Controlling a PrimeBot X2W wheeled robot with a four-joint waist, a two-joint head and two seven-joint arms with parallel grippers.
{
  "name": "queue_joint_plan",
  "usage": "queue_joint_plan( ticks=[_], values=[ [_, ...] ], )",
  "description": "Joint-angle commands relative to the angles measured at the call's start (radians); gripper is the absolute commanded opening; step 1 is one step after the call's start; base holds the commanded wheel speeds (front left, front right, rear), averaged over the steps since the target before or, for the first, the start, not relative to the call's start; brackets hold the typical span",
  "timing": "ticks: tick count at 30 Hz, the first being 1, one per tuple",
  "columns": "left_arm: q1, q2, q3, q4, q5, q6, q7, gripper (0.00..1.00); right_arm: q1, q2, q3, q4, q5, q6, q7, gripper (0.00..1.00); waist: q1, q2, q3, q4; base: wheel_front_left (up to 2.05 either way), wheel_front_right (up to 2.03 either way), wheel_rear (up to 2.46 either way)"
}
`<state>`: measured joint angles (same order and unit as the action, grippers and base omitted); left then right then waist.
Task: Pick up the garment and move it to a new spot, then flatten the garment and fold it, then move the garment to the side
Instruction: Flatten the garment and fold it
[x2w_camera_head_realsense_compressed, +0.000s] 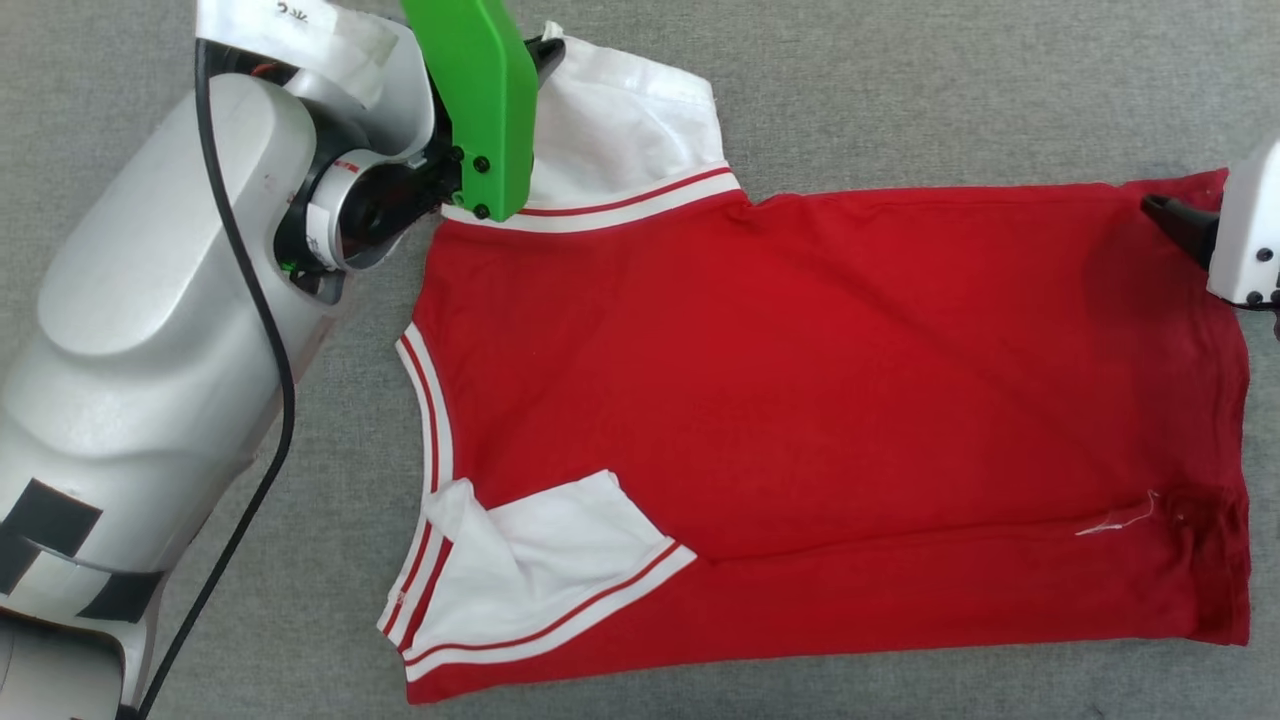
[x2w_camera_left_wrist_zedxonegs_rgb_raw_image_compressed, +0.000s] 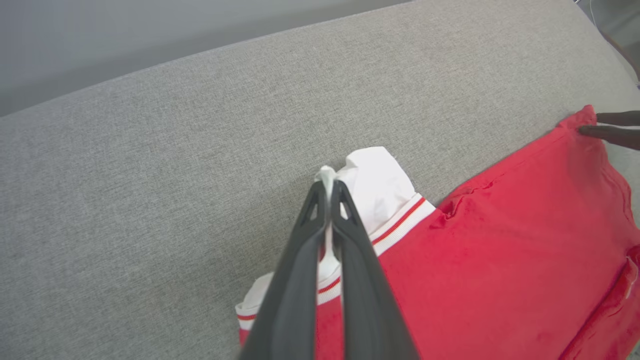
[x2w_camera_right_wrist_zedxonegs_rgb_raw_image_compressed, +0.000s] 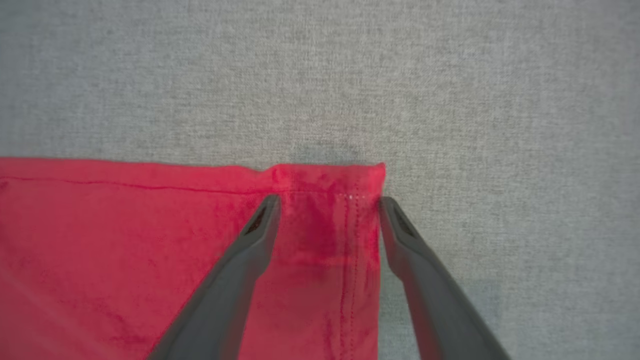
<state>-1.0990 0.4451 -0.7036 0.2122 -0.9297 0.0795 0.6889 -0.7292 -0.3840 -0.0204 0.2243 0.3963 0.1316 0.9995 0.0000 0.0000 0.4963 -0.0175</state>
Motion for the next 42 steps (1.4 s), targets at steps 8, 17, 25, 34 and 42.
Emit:
queue_joint_plan(
  ticks=[8,17,25,34,42],
  values=[
    [0.032,0.016,-0.007,-0.093,0.017,0.033,0.009,0.0,-0.036,-0.023,0.052,0.11,-0.039,-0.001,-0.027,1.0,0.0,0.0,0.03,0.035,0.0,0.0,0.0],
    [0.041,0.027,-0.004,-0.118,0.019,0.046,0.003,0.0,-0.025,-0.026,0.08,0.192,-0.019,-0.001,-0.047,0.0,0.0,0.0,0.037,0.042,0.0,0.0,0.0],
    [0.077,0.039,0.013,-0.092,0.016,0.055,-0.041,0.0,-0.01,-0.036,0.099,0.199,0.012,-0.001,-0.165,0.0,0.0,0.0,-0.005,0.032,0.0,0.0,0.0],
    [0.188,0.064,0.061,-0.086,-0.027,0.068,-0.122,0.0,0.052,-0.036,0.093,0.205,0.068,-0.001,-0.344,0.0,0.0,0.0,-0.109,0.022,0.0,0.0,0.0],
    [0.317,0.089,0.093,-0.125,-0.067,0.081,-0.185,0.0,0.14,-0.054,0.075,0.192,0.139,-0.001,-0.473,0.0,0.0,0.0,-0.206,0.046,0.0,0.0,0.0]
  ],
)
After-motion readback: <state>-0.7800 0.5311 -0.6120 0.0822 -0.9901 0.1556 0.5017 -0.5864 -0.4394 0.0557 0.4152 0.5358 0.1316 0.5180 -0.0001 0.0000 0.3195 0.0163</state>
